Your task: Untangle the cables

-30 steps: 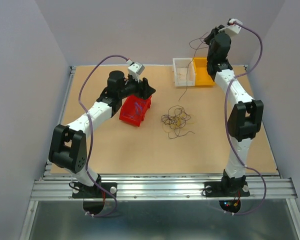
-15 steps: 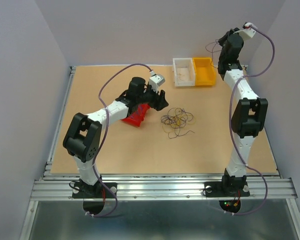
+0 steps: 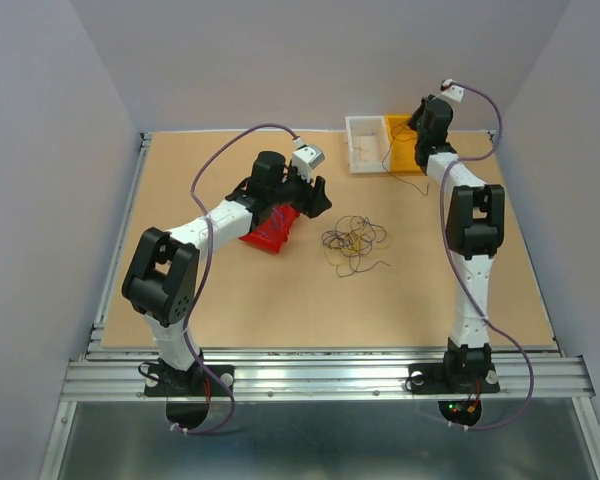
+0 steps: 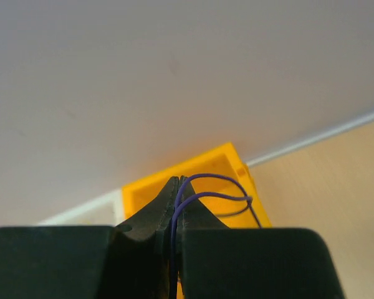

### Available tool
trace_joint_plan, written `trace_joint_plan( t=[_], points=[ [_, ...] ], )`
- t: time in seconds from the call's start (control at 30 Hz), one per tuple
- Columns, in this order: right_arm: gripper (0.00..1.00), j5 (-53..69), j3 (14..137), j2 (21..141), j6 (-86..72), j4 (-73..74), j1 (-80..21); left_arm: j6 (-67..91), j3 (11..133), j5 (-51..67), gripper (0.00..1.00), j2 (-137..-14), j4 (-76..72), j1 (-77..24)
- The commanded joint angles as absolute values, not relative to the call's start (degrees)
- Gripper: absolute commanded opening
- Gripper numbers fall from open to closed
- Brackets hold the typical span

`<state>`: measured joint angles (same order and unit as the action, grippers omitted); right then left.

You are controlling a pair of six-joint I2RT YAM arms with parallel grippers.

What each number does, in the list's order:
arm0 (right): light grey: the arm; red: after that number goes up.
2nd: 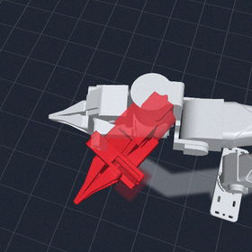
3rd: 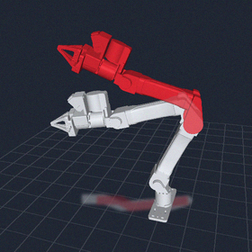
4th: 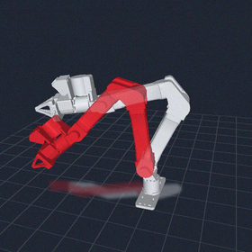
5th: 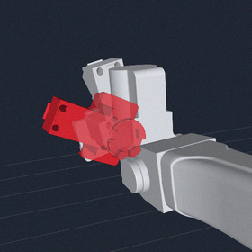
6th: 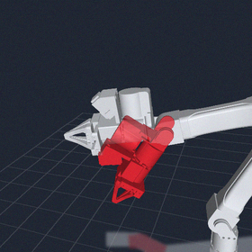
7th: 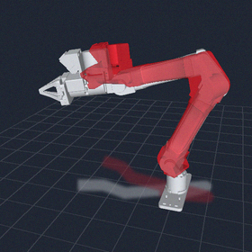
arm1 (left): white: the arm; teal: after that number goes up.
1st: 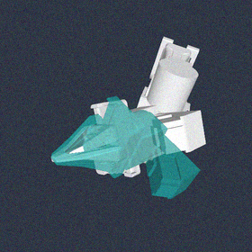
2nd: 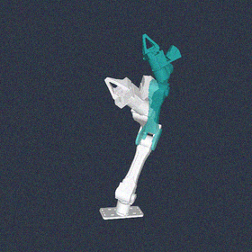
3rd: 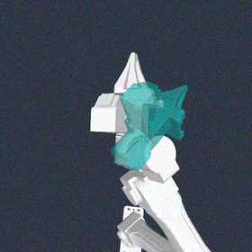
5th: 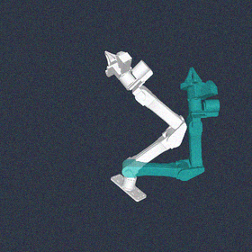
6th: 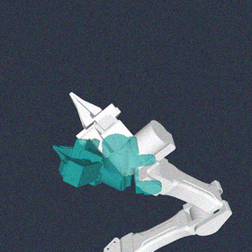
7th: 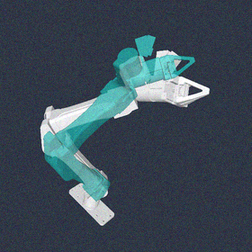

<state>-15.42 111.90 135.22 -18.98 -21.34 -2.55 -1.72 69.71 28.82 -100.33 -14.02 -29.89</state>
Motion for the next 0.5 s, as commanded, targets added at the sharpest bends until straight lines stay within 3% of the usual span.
trace_joint_plan(
  t=[0.0, 0.2, 0.37, 0.47],
  points=[
    [0.0, -14.86, 118.29, 140.34, -14.78, -15.22, -2.55, -2.64, 70.49, 29.27, 0.7, -95.45, -15.91, -29.97],
    [0.0, -12.75, 119.17, 144.04, -12.48, -7.32, -2.46, -2.37, 70.31, 29.79, 0.7, -95.01, -15.91, -29.97],
    [0.01, -8.98, 127.87, 150.2, -9.15, 6.83, -2.46, -2.11, 70.57, 30.41, 0.7, -95.19, -15.65, -29.97],
    [0.01, -6.69, 125.08, 148.63, -8.88, 7.82, -2.46, -2.02, 70.58, 30.67, 0.7, -95.27, -15.38, -29.97]
  ],
)
